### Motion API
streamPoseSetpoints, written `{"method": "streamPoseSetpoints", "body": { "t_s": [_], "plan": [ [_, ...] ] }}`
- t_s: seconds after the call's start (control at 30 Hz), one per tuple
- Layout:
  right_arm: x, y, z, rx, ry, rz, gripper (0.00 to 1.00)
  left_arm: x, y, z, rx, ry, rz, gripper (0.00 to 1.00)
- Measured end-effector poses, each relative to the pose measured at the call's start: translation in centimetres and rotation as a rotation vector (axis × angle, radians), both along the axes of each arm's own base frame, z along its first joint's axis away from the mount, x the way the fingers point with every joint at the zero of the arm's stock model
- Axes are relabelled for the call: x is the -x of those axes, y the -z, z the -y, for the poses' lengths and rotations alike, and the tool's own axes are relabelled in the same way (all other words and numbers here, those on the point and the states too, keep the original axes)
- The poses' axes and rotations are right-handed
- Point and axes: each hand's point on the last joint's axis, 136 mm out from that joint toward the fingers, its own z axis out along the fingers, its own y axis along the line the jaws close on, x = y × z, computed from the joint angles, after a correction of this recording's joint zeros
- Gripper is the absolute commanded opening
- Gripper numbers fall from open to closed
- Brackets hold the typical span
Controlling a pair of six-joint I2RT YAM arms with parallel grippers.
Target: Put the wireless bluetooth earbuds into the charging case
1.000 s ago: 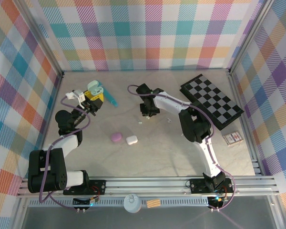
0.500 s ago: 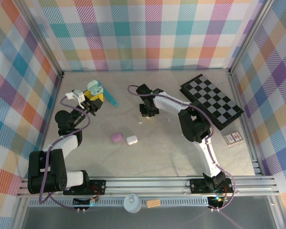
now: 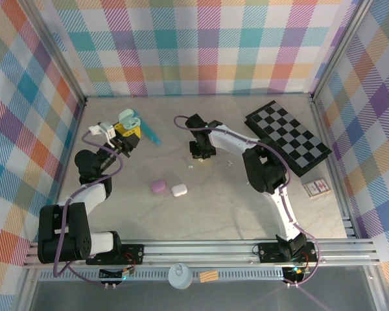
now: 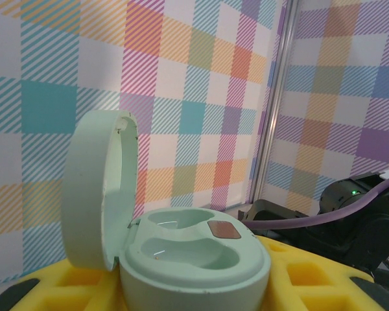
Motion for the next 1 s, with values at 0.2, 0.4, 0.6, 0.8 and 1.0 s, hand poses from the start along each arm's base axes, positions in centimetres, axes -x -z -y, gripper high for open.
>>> {"method": "streamPoseSetpoints", "body": {
  "t_s": [0.2, 0.4, 0.6, 0.8, 1.0],
  "plan": [
    [0.2, 0.0, -0.2, -0.014, -0.003, -0.012, 0.22, 0.0, 0.0, 0.0, 0.000, 0.000, 0.000, 0.40],
    [0.2, 0.0, -0.3, -0.019, -0.003, -0.012, 0.18, 0.0, 0.0, 0.0, 0.000, 0.000, 0.000, 0.40],
    [0.1, 0.0, -0.4, -0.028, -0.003, -0.006, 0.18, 0.0, 0.0, 0.0, -0.001, 0.002, 0.000, 0.40],
    [0.7, -1.3, 0.1, -0.102, 0.023, -0.020, 0.18, 0.2, -0.1, 0.1, -0.004, 0.008, 0.004, 0.41],
    [0.4, -5.5, 1.1, -0.323, 0.097, -0.039, 0.18, 0.5, -0.4, 0.3, -0.009, 0.018, 0.013, 0.40]
  ]
}}
